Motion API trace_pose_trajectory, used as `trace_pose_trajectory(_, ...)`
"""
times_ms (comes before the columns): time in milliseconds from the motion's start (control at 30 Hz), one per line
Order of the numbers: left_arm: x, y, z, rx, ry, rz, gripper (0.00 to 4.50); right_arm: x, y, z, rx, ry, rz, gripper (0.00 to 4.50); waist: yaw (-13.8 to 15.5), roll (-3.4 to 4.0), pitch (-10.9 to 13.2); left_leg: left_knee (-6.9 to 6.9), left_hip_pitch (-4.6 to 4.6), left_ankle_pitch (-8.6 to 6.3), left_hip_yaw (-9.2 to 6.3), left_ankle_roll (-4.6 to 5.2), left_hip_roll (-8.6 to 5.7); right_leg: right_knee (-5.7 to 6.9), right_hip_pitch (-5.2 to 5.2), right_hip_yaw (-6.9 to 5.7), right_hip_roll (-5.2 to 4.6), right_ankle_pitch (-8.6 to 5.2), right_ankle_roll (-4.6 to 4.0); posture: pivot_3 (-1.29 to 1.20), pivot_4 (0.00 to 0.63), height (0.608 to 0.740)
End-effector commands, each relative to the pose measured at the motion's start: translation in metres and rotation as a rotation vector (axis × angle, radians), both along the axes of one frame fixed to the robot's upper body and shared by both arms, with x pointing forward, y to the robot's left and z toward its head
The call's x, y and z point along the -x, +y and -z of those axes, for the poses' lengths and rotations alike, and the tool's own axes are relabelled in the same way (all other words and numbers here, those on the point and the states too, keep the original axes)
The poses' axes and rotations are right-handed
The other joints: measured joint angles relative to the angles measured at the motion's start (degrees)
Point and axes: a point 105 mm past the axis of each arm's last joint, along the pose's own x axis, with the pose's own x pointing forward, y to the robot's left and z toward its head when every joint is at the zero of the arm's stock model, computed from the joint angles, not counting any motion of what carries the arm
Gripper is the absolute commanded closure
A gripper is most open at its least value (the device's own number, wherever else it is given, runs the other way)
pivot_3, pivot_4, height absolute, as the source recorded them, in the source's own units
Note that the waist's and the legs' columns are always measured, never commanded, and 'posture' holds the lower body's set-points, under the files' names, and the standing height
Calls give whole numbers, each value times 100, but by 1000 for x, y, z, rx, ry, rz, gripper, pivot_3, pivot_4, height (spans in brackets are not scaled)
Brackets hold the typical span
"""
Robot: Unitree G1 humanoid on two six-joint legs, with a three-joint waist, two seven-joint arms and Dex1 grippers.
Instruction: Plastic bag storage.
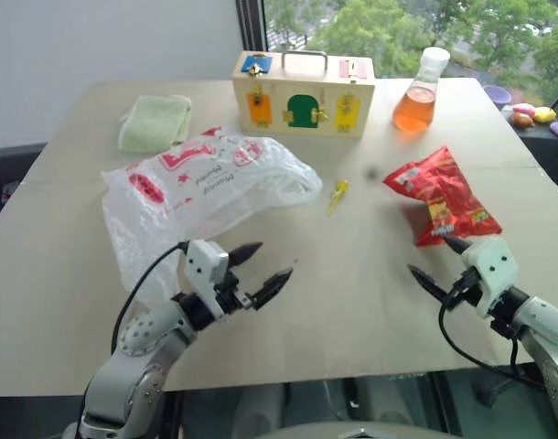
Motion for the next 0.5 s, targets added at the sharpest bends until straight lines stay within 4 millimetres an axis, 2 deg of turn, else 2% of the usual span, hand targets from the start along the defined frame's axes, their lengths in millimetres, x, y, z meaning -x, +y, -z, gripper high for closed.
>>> trace_pose_trajectory(33, -5, -4, -20, -10, -105, -9, 49, 7, 6, -15, -28, -74, -53, 0, 0, 0, 0, 0, 0, 0, 0, 0, 0, 0, 0, 0, 0, 0, 0, 0, 150, 740)
trace_pose_trajectory(100, -21, 0, -35, -30, -194, -97, 49, 19, 25, -34, -127, -164, -164, 0, 29, -1, 0, 0, -1, 0, -6, 0, 0, 0, 2, -6, 0, 0, 0, 0, 150, 740)
trace_pose_trajectory(233, -36, 8, -54, -28, -264, -218, 49, 30, 34, -61, -291, -265, -259, 0, -2, 4, -2, 1, 6, 0, -11, 0, 0, 1, 13, -9, 2, 1, 1, 0, 150, 740)
trace_pose_trajectory(333, -45, 19, -66, -140, -357, -349, 49, 37, 41, -70, -295, -293, -338, 0, -19, 3, -2, 1, 8, 0, -4, 0, -1, -1, 13, 0, 1, 2, 1, 0, 150, 740)
trace_pose_trajectory(433, -48, 23, -77, -279, -462, -372, 49, 44, 55, -85, -289, -330, -430, 0, -3, 4, -1, -1, 7, 0, -11, 0, -1, 1, 12, -6, 3, 1, 0, 0, 150, 740)
trace_pose_trajectory(500, -57, 40, -77, -393, -469, -470, 49, 50, 67, -95, -281, -353, -499, 0, -3, 5, -1, 0, 7, 0, -12, 0, 0, 2, 11, -7, 4, 1, -1, 0, 150, 740)
